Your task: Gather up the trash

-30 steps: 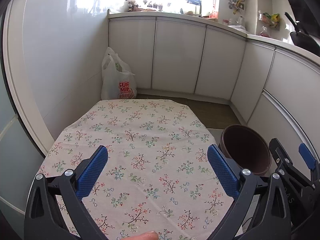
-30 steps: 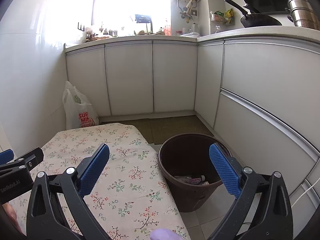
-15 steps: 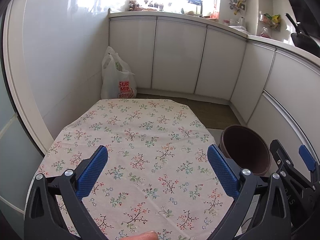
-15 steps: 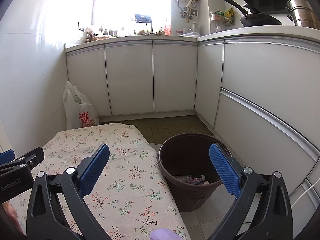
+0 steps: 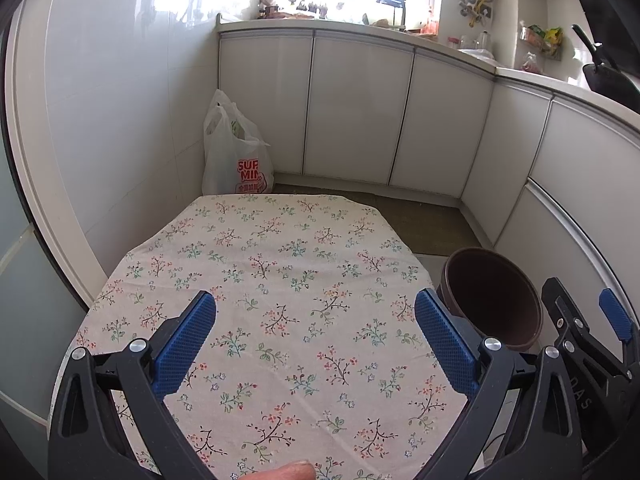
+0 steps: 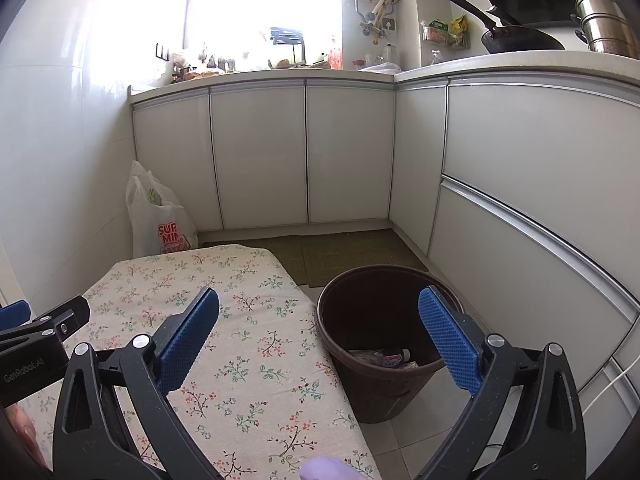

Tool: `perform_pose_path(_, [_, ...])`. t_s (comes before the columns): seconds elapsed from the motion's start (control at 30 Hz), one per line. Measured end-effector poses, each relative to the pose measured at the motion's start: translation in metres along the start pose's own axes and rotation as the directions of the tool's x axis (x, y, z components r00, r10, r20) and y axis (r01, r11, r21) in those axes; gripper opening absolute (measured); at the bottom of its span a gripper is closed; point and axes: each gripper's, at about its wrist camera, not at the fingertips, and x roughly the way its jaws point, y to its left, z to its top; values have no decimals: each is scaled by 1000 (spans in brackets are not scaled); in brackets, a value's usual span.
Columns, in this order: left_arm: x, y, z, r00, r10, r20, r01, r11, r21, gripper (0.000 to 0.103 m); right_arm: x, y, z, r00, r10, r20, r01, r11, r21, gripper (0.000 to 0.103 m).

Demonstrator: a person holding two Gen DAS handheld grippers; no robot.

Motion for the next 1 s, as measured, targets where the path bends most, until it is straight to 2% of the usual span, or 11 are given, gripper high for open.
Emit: perform_pose_path(1.0, [4, 1, -3, 1000, 1, -13, -1, 1000, -13, 97, 3, -2, -3, 1000, 6, -9, -6, 1000, -13, 96])
